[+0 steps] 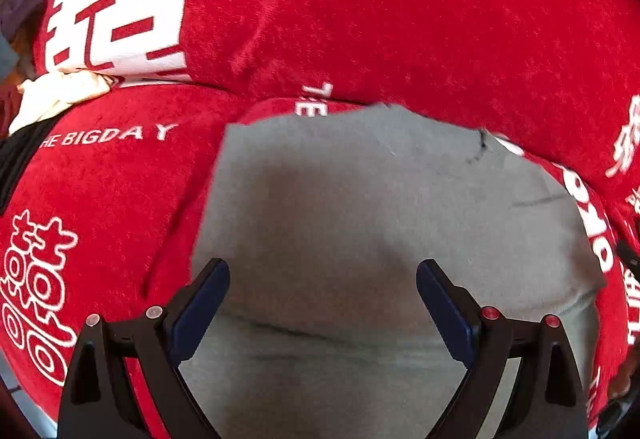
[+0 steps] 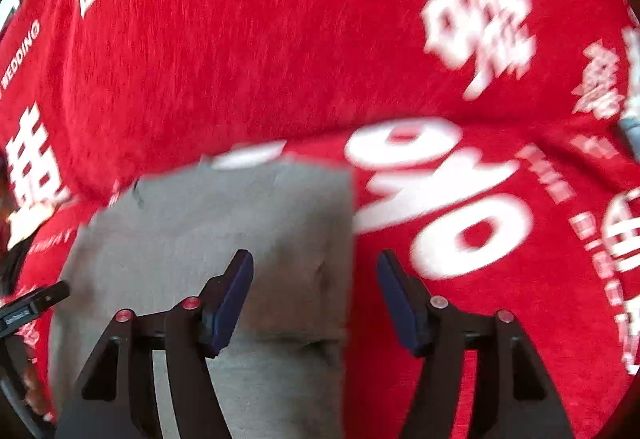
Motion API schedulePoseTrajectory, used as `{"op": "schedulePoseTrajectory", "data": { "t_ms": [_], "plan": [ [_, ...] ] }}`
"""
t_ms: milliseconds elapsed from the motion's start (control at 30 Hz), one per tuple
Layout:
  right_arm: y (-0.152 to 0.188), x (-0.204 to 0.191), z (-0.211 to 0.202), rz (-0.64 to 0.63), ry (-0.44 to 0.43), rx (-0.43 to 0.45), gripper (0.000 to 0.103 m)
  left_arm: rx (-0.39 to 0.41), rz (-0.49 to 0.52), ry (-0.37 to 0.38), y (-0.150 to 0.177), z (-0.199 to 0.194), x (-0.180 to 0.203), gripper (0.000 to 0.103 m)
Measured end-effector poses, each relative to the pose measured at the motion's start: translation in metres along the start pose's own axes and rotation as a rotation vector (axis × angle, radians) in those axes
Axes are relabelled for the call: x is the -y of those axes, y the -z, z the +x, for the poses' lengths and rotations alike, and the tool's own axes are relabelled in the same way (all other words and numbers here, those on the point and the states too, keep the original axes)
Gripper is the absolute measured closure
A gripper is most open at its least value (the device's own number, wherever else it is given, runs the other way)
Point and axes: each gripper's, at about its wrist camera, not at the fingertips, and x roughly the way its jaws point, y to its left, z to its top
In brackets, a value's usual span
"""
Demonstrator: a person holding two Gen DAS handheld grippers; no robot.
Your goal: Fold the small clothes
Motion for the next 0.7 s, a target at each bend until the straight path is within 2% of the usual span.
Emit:
{"op": "schedulePoseTrajectory", "data": {
  "t_ms": [100, 167, 233, 267, 300, 333, 400, 433, 500, 533, 633, 700],
  "plan": [
    [0.001, -0.043, 0.015, -0.120, -0.065, -0.080, 0.034, -0.069, 0.007, 0.013, -0.004, 0.021, 0.011, 0.008],
    [0.006, -0.068, 0.037, -0.167, -0.098, -0.148, 0.034, -0.087, 0.050, 0.017, -0.003, 0.032, 0.025, 0.008],
    [0.010, -0.076, 0.068, -0.165, -0.047, -0.225, 0.035, -0.082, 0.095, -0.032, -0.004, 0.043, 0.033, 0.006],
    [0.010, -0.075, 0.082, -0.158, -0.023, -0.240, 0.035, -0.074, 0.103, -0.044, -0.007, 0.046, 0.034, 0.000],
    [0.006, -0.075, 0.084, -0.161, -0.024, -0.187, 0.032, -0.077, 0.102, -0.045, -0.012, 0.052, 0.033, 0.000],
    [0.002, -0.078, 0.090, -0.181, -0.003, -0.176, 0.030, -0.092, 0.088, -0.033, -0.021, 0.059, 0.029, 0.000],
    [-0.009, -0.083, 0.099, -0.209, 0.051, -0.200, 0.024, -0.135, 0.041, -0.026, -0.036, 0.066, 0.022, 0.000],
    [-0.014, -0.084, 0.100, -0.200, 0.061, -0.234, 0.024, -0.158, 0.009, -0.026, -0.042, 0.066, 0.017, 0.000],
    [-0.019, -0.086, 0.090, -0.172, 0.056, -0.261, 0.023, -0.136, 0.000, -0.026, -0.042, 0.053, 0.015, 0.000],
    [-0.018, -0.090, 0.074, -0.170, 0.007, -0.237, 0.023, -0.113, 0.011, -0.009, -0.038, 0.044, 0.015, 0.000],
    [0.008, -0.107, 0.042, -0.226, -0.077, -0.223, 0.023, -0.094, 0.069, 0.048, -0.010, 0.024, 0.021, 0.000],
    [0.031, -0.120, 0.039, -0.284, -0.092, -0.255, 0.023, -0.102, 0.126, 0.031, 0.016, 0.023, 0.025, 0.000]
  ]
}}
